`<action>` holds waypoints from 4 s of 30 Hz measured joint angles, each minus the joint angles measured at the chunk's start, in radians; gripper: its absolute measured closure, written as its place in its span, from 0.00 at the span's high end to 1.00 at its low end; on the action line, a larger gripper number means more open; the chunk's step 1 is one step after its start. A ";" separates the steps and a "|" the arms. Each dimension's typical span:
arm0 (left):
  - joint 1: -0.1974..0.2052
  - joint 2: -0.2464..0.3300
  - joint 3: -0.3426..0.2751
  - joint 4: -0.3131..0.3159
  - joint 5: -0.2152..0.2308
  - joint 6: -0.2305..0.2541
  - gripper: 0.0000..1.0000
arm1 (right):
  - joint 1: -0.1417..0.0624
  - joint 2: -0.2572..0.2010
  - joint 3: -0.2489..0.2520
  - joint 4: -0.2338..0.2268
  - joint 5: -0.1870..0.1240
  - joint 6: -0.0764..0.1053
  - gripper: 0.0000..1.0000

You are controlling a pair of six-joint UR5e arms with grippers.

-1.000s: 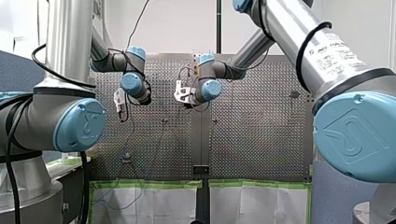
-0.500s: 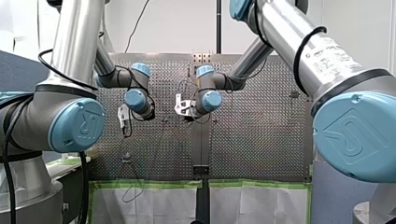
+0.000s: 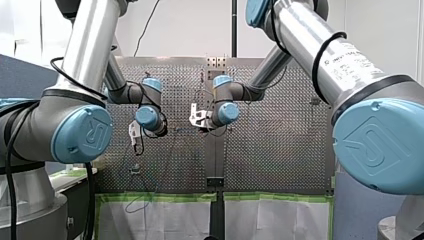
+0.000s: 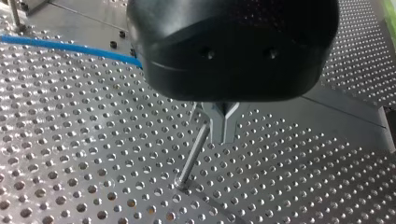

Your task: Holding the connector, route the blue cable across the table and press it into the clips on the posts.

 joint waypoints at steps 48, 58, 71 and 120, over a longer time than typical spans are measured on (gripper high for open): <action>0.061 -0.137 0.231 -0.167 -0.031 0.029 1.00 | -0.066 0.006 0.000 -0.039 -0.017 0.010 0.00; 0.032 -0.080 0.204 -0.234 -0.036 0.039 1.00 | -0.070 0.006 0.000 -0.038 -0.015 0.013 0.00; -0.021 0.046 0.095 -0.262 -0.020 0.051 1.00 | -0.082 0.006 0.000 -0.031 -0.014 0.013 0.00; -0.190 -0.143 0.333 -0.234 -0.110 0.021 1.00 | -0.104 0.005 0.000 -0.016 -0.016 0.014 0.00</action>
